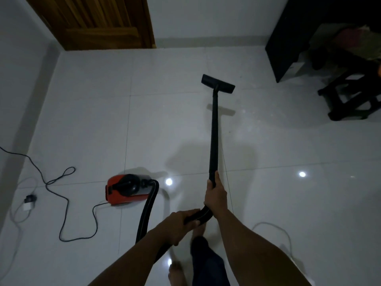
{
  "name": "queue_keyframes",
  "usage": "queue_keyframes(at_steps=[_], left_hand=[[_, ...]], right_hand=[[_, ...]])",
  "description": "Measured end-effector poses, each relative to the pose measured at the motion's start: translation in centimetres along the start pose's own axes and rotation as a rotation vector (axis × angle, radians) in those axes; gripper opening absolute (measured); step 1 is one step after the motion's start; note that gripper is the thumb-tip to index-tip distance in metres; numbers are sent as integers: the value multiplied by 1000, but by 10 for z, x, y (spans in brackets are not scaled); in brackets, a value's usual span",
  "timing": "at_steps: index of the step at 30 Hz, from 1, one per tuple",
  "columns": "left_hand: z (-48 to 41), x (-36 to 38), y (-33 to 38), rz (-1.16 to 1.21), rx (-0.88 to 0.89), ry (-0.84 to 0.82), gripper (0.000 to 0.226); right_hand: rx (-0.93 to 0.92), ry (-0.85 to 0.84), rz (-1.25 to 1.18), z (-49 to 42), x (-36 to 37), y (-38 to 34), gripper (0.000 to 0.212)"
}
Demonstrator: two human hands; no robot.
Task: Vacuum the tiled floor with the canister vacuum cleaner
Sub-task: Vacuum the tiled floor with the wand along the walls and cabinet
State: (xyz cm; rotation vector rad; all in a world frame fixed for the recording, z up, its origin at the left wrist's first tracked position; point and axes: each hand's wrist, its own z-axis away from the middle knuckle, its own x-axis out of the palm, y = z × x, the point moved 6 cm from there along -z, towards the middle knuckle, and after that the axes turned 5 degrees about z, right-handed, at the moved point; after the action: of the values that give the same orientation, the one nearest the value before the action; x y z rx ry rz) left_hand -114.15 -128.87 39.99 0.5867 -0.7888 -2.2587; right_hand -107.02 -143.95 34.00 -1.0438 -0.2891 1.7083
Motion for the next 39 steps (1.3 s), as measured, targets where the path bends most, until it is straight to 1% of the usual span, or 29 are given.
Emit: queue_keyframes(at_steps=[6,13,17,20,22,24,29,31,36,39], left_hand=[[54,74,-48,-31,-4,-107,47],[96,134,-88,-95,-18,-240,46],[100,158,-109,-84,-11,-259,34],[95,172,-128,-121,-6,-268,35],[92,176,-133,-140,0,-264,43],[91,174,-123,-114,-15,-244,47],[71,162,-90,-74,13,-207,46],[57,155,-77,-64,24,-203,47],[18,143,-47,-30,-23,-204,47],[-14,134,-31,-8,-48,-185,55]], right_hand=[[88,-47,85,84,7,79,55],[235,-103,76,156,16,165,55],[295,-116,65,170,18,195,56],[307,-130,60,168,20,207,57],[307,-136,52,163,21,209,57],[312,-141,38,154,19,208,57],[296,-182,39,124,8,191,58],[280,-186,70,106,1,182,57],[235,-192,183,55,-14,165,59],[221,-205,277,15,-26,154,60]])
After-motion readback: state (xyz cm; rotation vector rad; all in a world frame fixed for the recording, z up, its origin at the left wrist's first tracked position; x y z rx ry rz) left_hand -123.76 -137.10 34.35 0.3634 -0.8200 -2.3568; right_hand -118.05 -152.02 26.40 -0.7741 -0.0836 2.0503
